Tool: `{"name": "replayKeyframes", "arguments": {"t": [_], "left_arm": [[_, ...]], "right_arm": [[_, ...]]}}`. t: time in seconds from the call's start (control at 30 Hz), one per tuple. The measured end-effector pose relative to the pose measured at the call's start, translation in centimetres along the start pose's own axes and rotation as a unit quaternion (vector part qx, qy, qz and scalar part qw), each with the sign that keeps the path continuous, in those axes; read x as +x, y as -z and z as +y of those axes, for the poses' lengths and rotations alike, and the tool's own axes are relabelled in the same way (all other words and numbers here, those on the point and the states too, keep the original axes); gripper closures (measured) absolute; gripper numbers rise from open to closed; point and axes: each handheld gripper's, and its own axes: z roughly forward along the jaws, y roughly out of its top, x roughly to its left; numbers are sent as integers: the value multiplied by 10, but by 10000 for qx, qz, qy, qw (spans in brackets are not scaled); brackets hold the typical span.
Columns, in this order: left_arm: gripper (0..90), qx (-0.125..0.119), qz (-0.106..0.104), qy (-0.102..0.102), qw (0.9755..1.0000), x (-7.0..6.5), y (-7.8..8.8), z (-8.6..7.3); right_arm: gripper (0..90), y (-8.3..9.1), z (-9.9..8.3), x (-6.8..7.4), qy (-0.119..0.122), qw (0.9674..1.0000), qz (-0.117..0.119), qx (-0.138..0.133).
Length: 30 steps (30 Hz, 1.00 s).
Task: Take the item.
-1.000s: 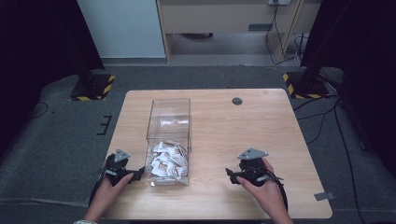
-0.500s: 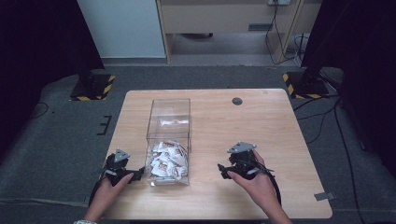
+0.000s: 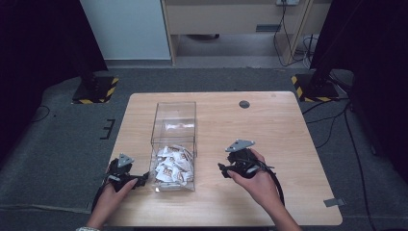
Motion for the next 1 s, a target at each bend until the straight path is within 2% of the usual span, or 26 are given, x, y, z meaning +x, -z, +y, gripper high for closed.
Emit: {"name": "replayKeyframes", "arguments": {"t": [0.2, 0.47, 0.6, 0.77, 1.0], "left_arm": [[0, 0, 2, 0, 10000, 0, 0, 0], [0, 2, -3, -1, 10000, 0, 0, 0], [0, 2, -3, -2, 10000, 0, 0, 0], [0, 1, -3, 0, 10000, 0, 0, 0], [0, 1, -2, 0, 10000, 0, 0, 0]], "right_arm": [[318, 0, 11, 4, 111, 9999, 65, -81], [344, 1, 20, 4, 62, 9999, 92, -109], [358, 0, 25, 7, 131, 9995, 215, -171], [363, 2, 30, 9, 193, 9995, 197, -173], [414, 3, 46, 16, 322, 9989, 264, -234]]}}
